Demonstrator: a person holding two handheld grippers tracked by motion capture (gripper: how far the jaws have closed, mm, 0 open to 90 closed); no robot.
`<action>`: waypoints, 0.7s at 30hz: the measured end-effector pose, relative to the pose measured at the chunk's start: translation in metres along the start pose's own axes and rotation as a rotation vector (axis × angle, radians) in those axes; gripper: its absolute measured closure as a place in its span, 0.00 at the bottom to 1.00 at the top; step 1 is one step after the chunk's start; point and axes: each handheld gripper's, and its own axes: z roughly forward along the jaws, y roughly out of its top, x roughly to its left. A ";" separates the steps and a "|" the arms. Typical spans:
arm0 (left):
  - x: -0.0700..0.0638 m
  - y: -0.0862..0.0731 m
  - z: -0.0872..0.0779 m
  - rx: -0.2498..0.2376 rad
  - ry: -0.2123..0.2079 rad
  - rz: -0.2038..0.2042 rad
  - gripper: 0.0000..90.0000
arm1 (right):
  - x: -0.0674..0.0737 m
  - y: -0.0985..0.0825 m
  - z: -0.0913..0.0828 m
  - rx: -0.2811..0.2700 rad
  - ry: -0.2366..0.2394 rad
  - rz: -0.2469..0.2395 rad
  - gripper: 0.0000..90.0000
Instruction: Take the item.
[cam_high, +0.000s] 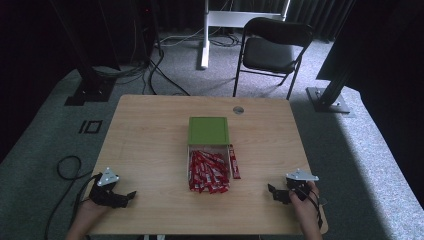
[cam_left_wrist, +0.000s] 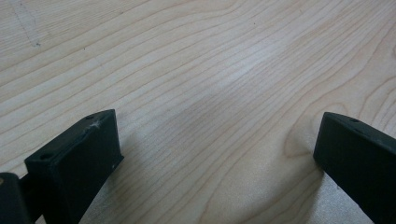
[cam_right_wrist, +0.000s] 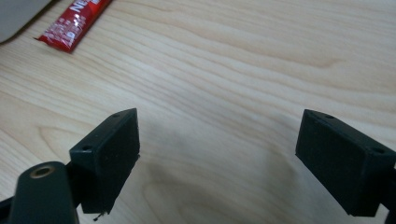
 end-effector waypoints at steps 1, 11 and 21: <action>0.000 0.000 0.000 0.000 0.000 0.000 0.02 | -0.001 -0.002 -0.001 0.003 0.001 -0.004 0.15; 0.000 0.000 0.000 -0.001 0.000 0.000 0.02 | -0.003 -0.015 -0.006 0.021 0.010 -0.056 0.15; 0.000 0.000 0.000 -0.001 0.000 0.000 0.02 | -0.003 -0.022 -0.012 0.018 0.069 -0.113 0.15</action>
